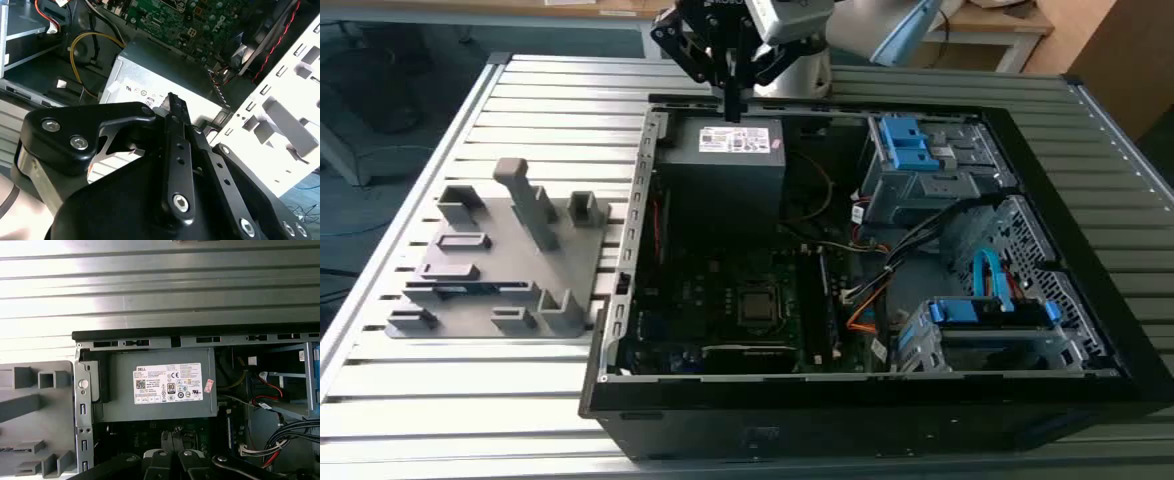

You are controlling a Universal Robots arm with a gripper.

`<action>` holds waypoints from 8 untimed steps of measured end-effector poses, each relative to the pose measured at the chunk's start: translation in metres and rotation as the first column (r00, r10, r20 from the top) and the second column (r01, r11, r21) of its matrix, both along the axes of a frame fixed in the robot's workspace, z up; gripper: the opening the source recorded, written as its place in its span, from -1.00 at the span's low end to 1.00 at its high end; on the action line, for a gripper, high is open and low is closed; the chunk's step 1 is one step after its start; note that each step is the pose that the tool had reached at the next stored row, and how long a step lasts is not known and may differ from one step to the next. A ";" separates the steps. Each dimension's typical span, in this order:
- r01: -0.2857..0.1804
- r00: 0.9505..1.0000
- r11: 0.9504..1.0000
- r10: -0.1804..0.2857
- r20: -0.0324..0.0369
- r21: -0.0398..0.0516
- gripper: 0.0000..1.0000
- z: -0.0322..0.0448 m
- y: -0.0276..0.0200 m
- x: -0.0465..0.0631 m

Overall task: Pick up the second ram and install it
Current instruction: 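Reach for the second ram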

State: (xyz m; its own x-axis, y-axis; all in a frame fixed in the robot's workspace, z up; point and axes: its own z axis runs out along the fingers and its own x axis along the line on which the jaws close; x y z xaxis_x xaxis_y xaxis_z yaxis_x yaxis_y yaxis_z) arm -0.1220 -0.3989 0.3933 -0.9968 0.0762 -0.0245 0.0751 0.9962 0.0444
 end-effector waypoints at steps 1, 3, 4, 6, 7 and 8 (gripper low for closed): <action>0.000 1.000 1.000 0.000 0.000 0.000 -0.80 0.0000 0.0000 0.000; 0.000 1.000 1.000 0.000 0.000 0.000 -0.80 0.0000 0.0000 0.000; 0.000 1.000 1.000 0.000 0.000 0.000 -0.80 0.0000 0.0000 0.000; 0.000 1.000 1.000 0.000 0.000 0.000 -0.80 0.0000 0.0000 0.000; 0.000 1.000 1.000 0.000 0.000 0.000 -0.80 0.0000 0.0000 -0.001; 0.000 1.000 1.000 0.000 0.000 0.000 -0.80 0.0001 0.0000 -0.001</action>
